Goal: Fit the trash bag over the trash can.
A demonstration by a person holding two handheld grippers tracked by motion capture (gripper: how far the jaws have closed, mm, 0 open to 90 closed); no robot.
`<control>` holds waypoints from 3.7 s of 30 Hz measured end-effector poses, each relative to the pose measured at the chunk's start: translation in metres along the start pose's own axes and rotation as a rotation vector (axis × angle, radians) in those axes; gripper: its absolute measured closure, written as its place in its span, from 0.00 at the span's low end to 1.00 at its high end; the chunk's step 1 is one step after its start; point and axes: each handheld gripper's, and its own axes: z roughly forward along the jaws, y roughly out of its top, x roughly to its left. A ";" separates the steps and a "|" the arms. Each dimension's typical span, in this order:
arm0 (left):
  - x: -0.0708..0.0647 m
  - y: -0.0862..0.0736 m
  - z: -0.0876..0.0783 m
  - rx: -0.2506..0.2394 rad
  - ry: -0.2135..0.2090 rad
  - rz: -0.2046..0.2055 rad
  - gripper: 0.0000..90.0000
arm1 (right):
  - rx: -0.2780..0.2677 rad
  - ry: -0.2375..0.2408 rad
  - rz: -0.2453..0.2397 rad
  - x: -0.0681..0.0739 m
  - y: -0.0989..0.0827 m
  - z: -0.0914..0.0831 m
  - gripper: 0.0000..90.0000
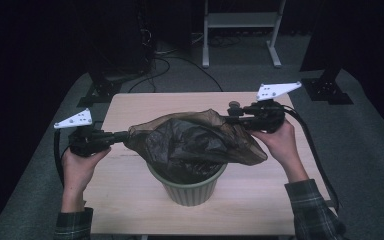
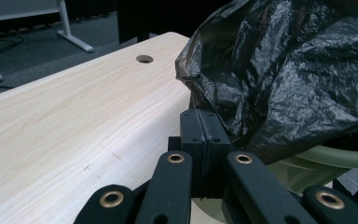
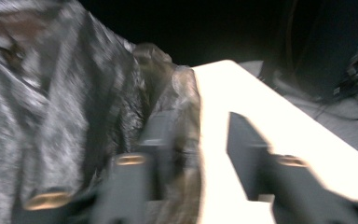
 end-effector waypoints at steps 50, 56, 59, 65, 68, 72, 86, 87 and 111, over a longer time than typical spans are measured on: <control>0.027 -0.036 0.035 0.111 0.060 -0.059 1.00 | -0.055 0.069 0.068 0.002 0.000 0.015 0.47; 0.027 -0.035 0.031 0.106 0.062 -0.058 1.00 | -0.048 0.103 0.110 -0.005 0.002 0.039 0.50; 0.028 -0.036 0.031 0.106 0.063 -0.059 1.00 | -0.017 0.127 0.128 -0.008 0.000 0.050 0.59; 0.026 -0.035 0.030 0.100 0.058 -0.062 1.00 | 0.022 0.159 0.081 -0.002 -0.002 0.054 0.99; 0.024 -0.035 0.028 0.083 0.042 -0.061 1.00 | 0.000 0.160 0.048 0.008 0.000 0.044 1.00; 0.017 -0.033 0.024 0.055 0.010 -0.067 1.00 | -0.008 0.170 0.007 0.025 -0.001 0.027 1.00; -0.009 -0.041 0.007 0.033 -0.027 -0.043 1.00 | -0.041 0.276 -0.073 0.100 -0.044 -0.013 1.00; -0.011 -0.043 0.007 0.034 -0.030 -0.045 1.00 | -0.033 0.281 -0.072 0.104 -0.048 -0.014 1.00; -0.013 -0.057 0.021 0.061 -0.086 -0.068 1.00 | 0.195 0.338 -0.046 0.122 -0.109 0.022 1.00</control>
